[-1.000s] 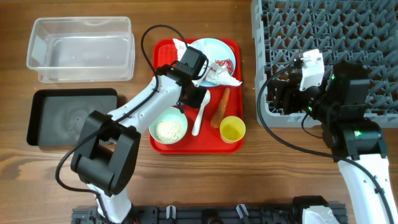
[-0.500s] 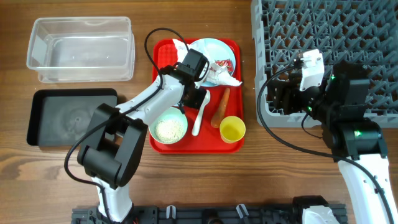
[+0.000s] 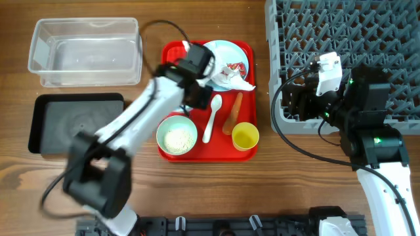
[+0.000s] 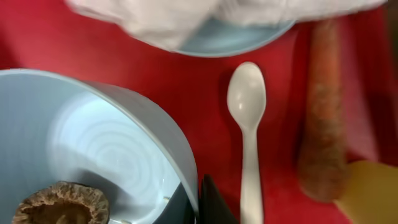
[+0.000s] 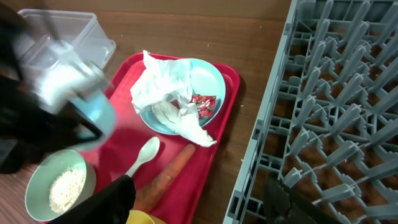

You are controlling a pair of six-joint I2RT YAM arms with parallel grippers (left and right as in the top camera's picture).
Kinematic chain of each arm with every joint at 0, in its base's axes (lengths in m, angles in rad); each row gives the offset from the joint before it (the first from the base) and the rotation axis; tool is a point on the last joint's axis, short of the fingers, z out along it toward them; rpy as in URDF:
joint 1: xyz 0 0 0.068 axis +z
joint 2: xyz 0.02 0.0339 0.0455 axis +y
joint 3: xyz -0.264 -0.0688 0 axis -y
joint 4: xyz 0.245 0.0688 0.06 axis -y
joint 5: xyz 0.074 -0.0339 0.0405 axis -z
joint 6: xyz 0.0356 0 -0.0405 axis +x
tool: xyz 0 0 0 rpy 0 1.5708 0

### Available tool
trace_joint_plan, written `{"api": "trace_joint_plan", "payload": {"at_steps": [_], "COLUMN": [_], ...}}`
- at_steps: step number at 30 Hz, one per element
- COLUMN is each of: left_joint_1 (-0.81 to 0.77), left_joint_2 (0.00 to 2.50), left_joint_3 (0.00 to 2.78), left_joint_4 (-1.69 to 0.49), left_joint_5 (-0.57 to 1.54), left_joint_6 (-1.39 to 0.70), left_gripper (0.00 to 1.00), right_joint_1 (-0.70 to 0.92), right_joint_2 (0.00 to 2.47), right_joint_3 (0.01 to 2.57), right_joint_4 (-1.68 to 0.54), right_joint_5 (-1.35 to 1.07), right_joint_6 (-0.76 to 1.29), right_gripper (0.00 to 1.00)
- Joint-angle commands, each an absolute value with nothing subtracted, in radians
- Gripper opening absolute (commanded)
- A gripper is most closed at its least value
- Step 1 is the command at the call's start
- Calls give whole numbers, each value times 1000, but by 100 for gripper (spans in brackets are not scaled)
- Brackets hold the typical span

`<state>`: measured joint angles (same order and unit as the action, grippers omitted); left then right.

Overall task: Sort waste into correct bins and load items into the dishwasher rack
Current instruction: 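Carry the blue bowl over the black tray and tip out the scrap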

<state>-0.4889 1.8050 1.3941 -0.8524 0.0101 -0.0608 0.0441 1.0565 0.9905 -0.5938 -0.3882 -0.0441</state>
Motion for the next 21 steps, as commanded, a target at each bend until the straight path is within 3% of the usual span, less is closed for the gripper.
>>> {"api": "trace_joint_plan", "payload": {"at_steps": [1, 10, 21], "left_joint_1": [-364, -10, 346], "left_joint_2": [1641, 1548, 1549], "left_joint_3": [1429, 1425, 1232], "left_joint_4": [-939, -1164, -1053], "left_joint_5": [105, 283, 678], "left_joint_6": [-173, -150, 1], "left_gripper": [4, 4, 4], "right_joint_1": [43, 43, 43], "right_joint_2": [1057, 1057, 1057], "right_joint_3": [1017, 1017, 1017], "right_joint_4": [-596, -596, -607], "right_joint_5": [-373, -355, -355], "right_joint_6": [-54, -79, -104], "right_gripper": [68, 69, 70]}}
